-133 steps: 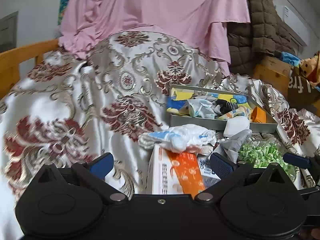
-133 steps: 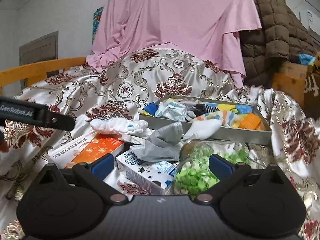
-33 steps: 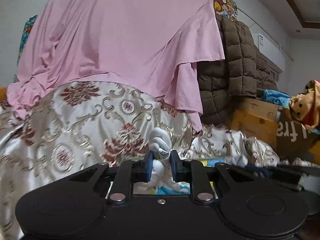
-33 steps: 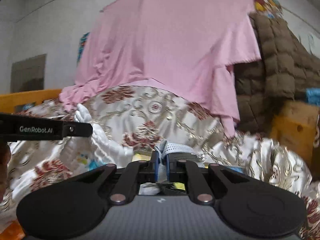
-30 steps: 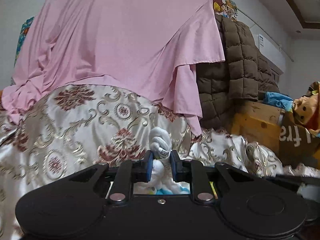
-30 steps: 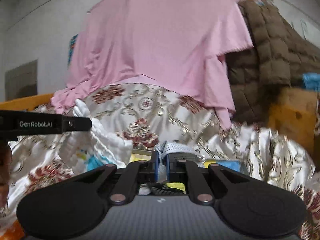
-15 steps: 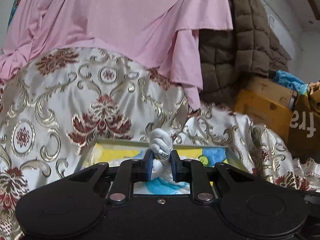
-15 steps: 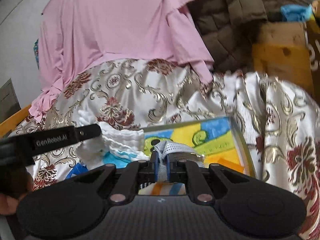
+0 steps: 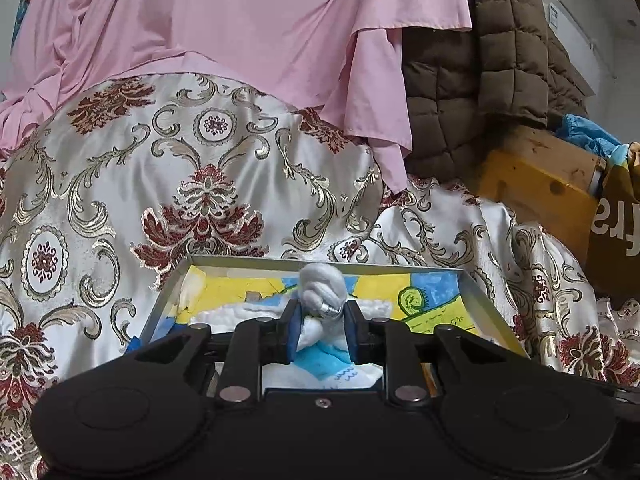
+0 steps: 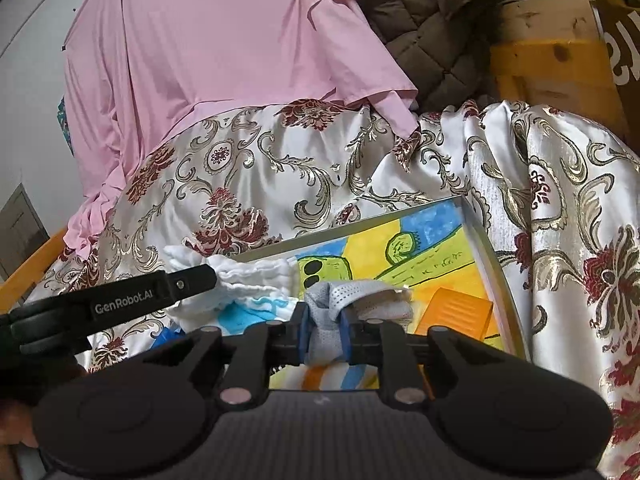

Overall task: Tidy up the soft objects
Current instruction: 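Carry the white-blue cloth with the left tool while the right tool carries the grey sock over the tray, then open the left tool to drop the white-blue cloth while the right tool releases the grey sock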

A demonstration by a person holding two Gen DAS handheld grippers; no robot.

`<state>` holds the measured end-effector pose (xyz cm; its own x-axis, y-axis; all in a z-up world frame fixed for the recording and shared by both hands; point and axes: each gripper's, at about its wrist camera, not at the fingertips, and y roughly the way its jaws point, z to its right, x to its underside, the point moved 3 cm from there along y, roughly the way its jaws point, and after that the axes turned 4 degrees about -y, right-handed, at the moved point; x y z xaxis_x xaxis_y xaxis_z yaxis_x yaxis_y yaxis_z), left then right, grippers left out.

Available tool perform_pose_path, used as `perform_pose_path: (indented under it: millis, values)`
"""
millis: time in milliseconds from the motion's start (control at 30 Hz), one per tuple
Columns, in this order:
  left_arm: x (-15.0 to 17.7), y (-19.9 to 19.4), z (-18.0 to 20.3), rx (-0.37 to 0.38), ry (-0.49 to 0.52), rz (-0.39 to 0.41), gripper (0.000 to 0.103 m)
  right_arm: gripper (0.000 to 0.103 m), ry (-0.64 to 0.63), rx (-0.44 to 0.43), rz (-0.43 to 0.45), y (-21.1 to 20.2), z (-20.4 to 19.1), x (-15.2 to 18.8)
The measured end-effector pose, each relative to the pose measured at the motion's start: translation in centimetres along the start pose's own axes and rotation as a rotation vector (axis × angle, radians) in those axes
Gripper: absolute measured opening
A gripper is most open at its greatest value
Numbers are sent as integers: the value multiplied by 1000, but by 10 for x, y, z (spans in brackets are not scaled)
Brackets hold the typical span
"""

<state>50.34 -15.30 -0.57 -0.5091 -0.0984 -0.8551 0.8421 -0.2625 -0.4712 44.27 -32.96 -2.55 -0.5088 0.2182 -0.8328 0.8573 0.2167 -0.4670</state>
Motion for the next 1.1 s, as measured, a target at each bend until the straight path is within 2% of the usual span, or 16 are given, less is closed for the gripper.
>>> perform_pose_path:
  millis: [67, 167, 233, 500, 567, 833, 1033, 1100]
  values:
    - [0, -1, 1, 0, -5, -6, 26, 29, 10, -3, -5, 0, 2, 0]
    - [0, -3, 1, 1, -5, -16, 39, 35, 22, -3, -9, -1, 4, 0]
    - [0, -5, 0, -6, -17, -24, 53, 38, 28, -1, -13, -2, 5, -1]
    - [-1, -26, -2, -35, -2, -36, 59, 46, 20, 7, -20, -10, 2, 2]
    - [-2, -33, -2, -39, 6, -32, 62, 50, 26, 4, -14, -15, 1, 2]
    - [-9, -66, -4, -72, 7, 7, 85, 69, 32, 25, 59, -45, 1, -9]
    - [-6, -101, -10, -71, -28, 38, 98, 80, 22, 49, 113, -79, -4, -16]
    - [-1, -115, -12, -56, -49, 49, 99, 84, 5, 53, 123, -92, -9, -14]
